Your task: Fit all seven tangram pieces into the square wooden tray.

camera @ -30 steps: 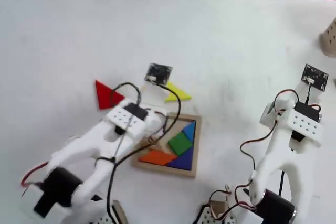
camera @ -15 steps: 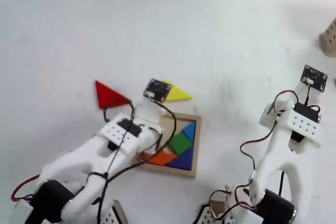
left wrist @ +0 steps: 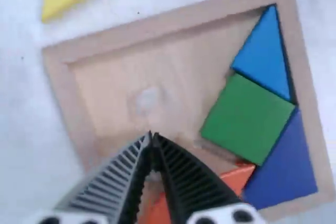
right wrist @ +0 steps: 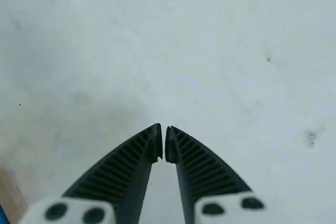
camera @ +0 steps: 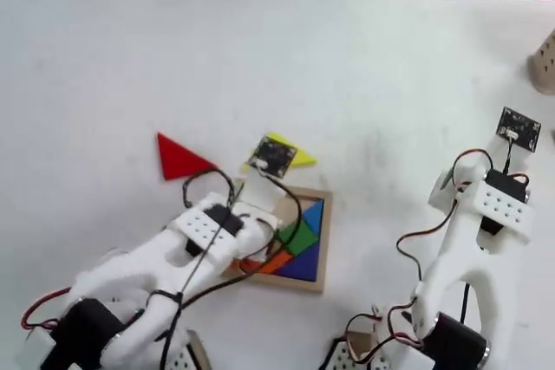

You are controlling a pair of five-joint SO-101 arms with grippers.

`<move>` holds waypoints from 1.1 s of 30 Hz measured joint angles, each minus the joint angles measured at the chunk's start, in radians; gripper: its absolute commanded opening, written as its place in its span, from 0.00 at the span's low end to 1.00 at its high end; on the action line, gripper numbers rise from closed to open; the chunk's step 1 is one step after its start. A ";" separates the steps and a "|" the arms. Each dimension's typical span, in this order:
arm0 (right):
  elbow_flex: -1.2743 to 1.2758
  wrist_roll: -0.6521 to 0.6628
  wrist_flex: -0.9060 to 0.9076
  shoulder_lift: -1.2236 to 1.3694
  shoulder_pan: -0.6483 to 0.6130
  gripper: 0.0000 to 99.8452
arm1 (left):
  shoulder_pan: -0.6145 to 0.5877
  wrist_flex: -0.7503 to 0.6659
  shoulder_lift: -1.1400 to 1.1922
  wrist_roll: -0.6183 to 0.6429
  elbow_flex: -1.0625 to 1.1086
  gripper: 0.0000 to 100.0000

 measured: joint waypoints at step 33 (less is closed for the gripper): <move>0.000 0.000 0.000 0.000 0.000 0.02 | 0.066 -0.150 0.000 0.057 0.031 0.02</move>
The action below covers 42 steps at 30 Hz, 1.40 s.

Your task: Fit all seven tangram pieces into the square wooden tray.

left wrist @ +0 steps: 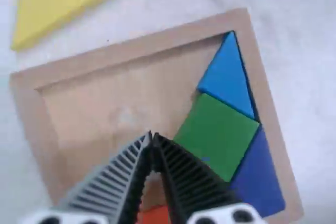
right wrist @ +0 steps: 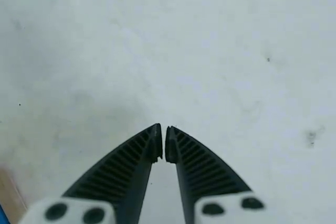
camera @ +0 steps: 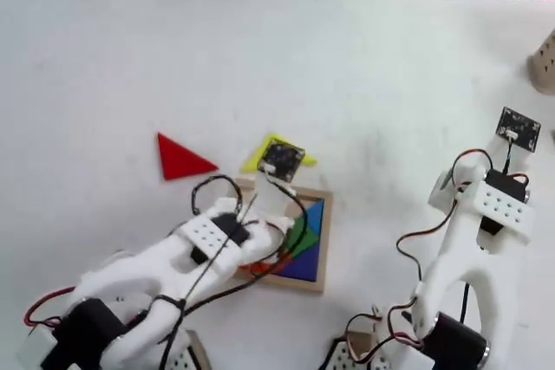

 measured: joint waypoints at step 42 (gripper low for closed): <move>0.037 0.000 -0.052 0.000 -0.037 0.02 | -0.580 0.035 0.135 -0.003 -0.239 0.10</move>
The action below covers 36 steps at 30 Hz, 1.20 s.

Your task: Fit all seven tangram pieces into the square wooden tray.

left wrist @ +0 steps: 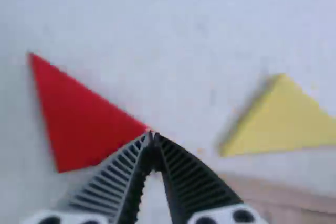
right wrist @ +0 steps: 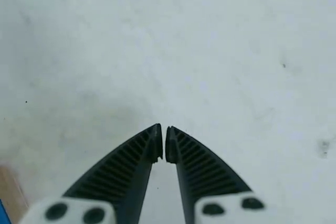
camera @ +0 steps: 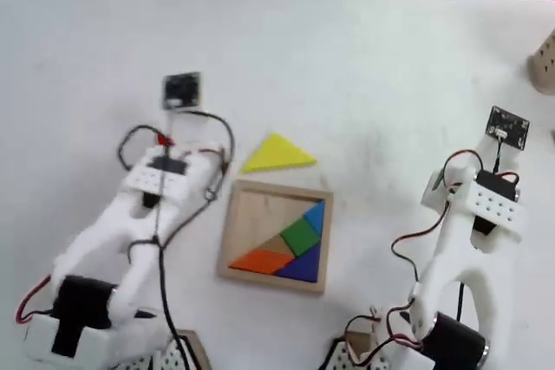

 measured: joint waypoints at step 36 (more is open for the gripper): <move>-0.302 0.411 0.029 0.135 -0.779 0.23 | -0.445 -0.029 0.000 0.264 -0.034 0.23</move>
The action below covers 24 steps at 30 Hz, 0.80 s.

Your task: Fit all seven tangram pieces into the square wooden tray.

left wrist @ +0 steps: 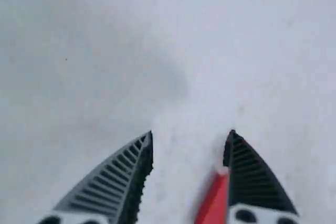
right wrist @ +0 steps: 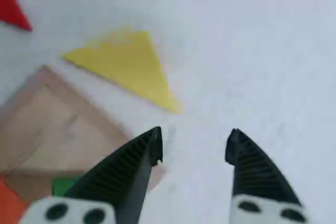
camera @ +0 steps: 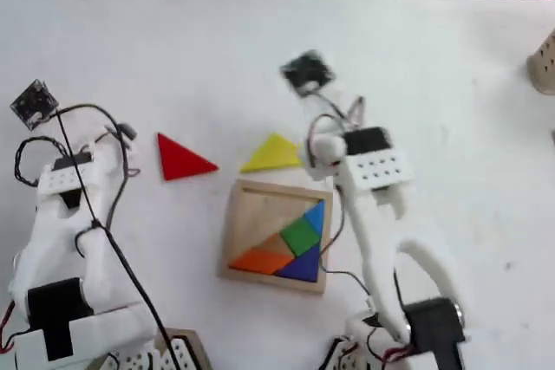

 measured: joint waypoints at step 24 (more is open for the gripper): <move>-0.865 0.769 0.453 0.872 -0.126 0.23 | 0.000 -0.025 0.000 0.006 0.000 0.23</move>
